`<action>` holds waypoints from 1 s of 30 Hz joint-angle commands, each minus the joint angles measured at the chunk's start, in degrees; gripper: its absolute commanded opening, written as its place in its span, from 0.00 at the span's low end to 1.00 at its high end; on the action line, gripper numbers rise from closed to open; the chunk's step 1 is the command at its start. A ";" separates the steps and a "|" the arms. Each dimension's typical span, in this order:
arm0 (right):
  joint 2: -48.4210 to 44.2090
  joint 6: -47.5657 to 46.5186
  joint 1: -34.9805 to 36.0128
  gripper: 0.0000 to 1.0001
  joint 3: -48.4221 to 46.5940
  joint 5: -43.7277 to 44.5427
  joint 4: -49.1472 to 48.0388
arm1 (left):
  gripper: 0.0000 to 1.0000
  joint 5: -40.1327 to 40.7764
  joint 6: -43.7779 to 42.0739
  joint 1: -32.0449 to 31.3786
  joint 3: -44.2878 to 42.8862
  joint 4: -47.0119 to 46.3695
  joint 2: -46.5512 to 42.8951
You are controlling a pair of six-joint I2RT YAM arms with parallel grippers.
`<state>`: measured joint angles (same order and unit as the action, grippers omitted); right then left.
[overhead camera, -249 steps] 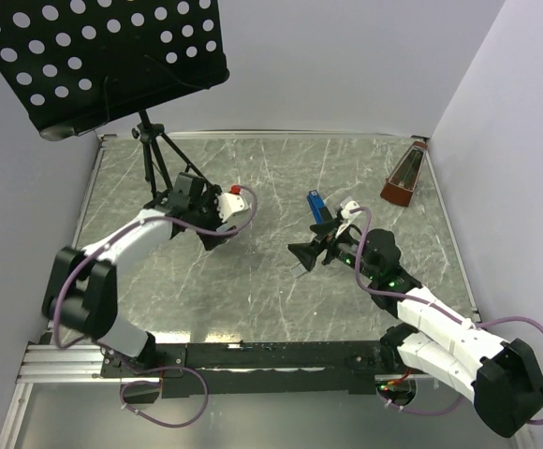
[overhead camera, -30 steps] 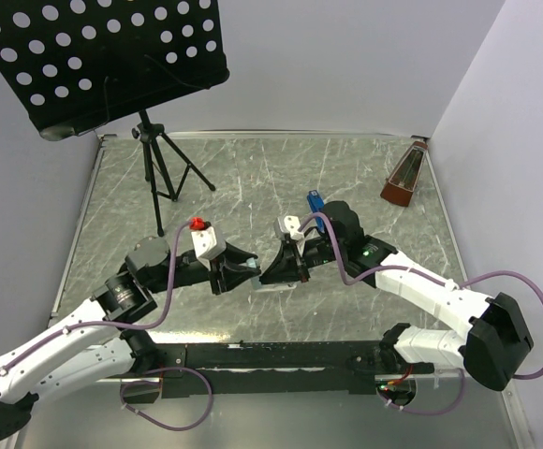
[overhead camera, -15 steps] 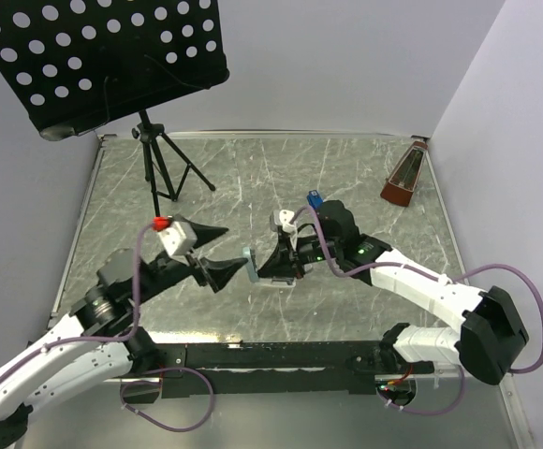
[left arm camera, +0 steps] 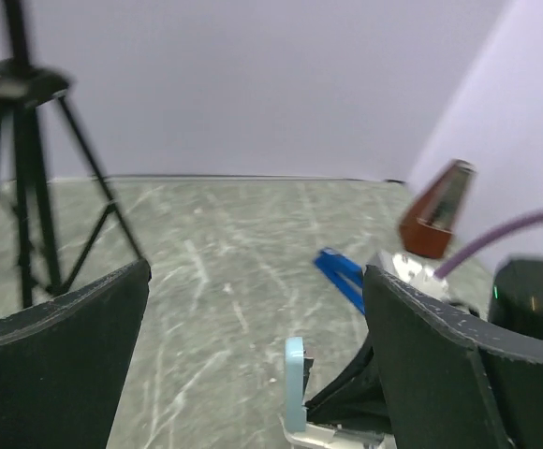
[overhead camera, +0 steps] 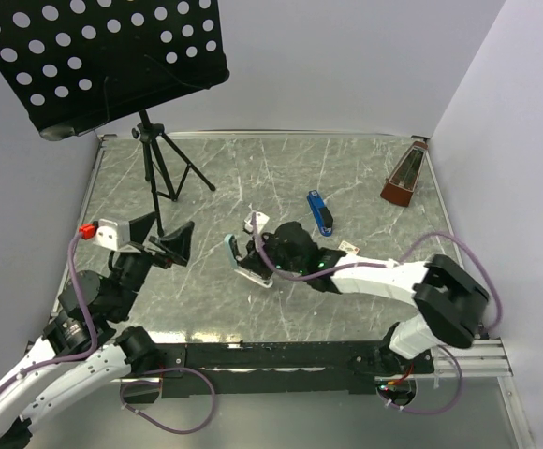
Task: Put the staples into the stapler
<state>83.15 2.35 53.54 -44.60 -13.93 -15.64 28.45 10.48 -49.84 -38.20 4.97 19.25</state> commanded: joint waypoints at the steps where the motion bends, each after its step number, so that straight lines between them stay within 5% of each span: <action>1: 6.12 7.22 2.62 0.00 -1.28 21.98 -9.48 | 0.99 11.62 3.14 0.01 0.40 4.07 -0.70; 12: 17.20 4.78 4.99 0.00 -3.48 31.51 -20.04 | 0.99 16.11 1.83 1.50 1.54 6.54 -3.78; 23: 21.61 2.74 7.11 0.00 -5.41 37.14 -18.82 | 0.99 8.39 2.79 8.35 1.90 5.75 -3.25; 30: 20.03 5.56 7.46 0.32 -5.59 37.31 -16.27 | 0.99 3.20 3.76 13.89 2.42 5.31 -2.90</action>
<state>104.81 6.17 60.60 -47.99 21.32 -31.31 35.77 13.23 -38.39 -35.99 11.81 15.86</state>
